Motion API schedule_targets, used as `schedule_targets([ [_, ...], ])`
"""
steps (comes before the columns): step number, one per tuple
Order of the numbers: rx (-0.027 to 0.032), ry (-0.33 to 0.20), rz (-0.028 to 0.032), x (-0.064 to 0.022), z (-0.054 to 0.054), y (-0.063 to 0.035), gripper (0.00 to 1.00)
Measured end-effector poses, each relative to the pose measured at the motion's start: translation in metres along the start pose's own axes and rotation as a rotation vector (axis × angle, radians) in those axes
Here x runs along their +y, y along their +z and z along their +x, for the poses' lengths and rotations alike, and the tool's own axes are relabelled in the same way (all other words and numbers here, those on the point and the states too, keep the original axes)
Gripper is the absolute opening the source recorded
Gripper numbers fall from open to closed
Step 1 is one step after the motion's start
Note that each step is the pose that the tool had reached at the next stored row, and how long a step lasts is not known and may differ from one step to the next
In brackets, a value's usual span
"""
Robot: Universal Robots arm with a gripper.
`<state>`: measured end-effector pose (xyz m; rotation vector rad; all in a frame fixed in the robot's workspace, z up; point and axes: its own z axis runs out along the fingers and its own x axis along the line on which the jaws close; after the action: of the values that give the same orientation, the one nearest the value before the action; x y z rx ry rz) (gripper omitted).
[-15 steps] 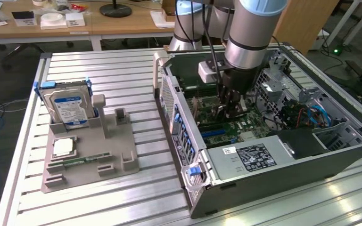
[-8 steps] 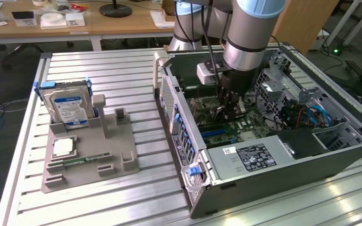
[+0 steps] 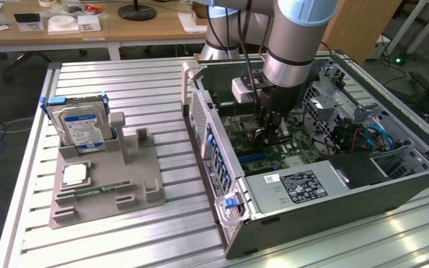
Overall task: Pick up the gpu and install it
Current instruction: 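Insert the gpu into the slot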
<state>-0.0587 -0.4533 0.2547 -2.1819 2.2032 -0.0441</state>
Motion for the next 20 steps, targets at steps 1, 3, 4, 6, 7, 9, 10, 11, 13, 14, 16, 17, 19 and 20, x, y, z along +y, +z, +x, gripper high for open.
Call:
schedule_targets([
  [1, 0.0000, 0.000, -0.0003, 0.0004, 0.0000, 0.0006, 0.28],
  [3, 0.0000, 0.000, -0.0009, 0.0006, 0.0000, 0.0021, 0.28],
  [4, 0.0000, 0.000, -0.0011, 0.0006, 0.0001, 0.0030, 0.28],
  [6, 0.0000, 0.000, -0.0011, 0.0007, 0.0001, 0.0050, 0.28],
  [7, 0.0000, 0.000, -0.0009, 0.0008, 0.0001, 0.0058, 0.28],
  [9, 0.0003, 0.000, 0.0013, 0.0009, 0.0002, 0.0064, 0.28],
  [10, 0.0004, 0.000, 0.0018, 0.0010, 0.0002, 0.0065, 0.28],
  [11, 0.0003, 0.000, 0.0022, 0.0010, 0.0002, 0.0066, 0.28],
  [13, 0.0000, 0.000, 0.0024, 0.0011, 0.0001, 0.0067, 0.28],
  [14, 0.0000, 0.000, 0.0024, 0.0011, 0.0001, 0.0067, 0.28],
  [16, -0.0003, 0.000, 0.0025, 0.0012, 0.0003, 0.0072, 0.28],
  [17, -0.0002, 0.000, 0.0025, 0.0013, 0.0007, 0.0073, 0.28],
  [19, -0.0002, 0.000, 0.0025, 0.0016, 0.0012, 0.0077, 0.28],
  [20, -0.0001, 0.000, 0.0025, 0.0022, 0.0012, 0.0080, 0.28],
])
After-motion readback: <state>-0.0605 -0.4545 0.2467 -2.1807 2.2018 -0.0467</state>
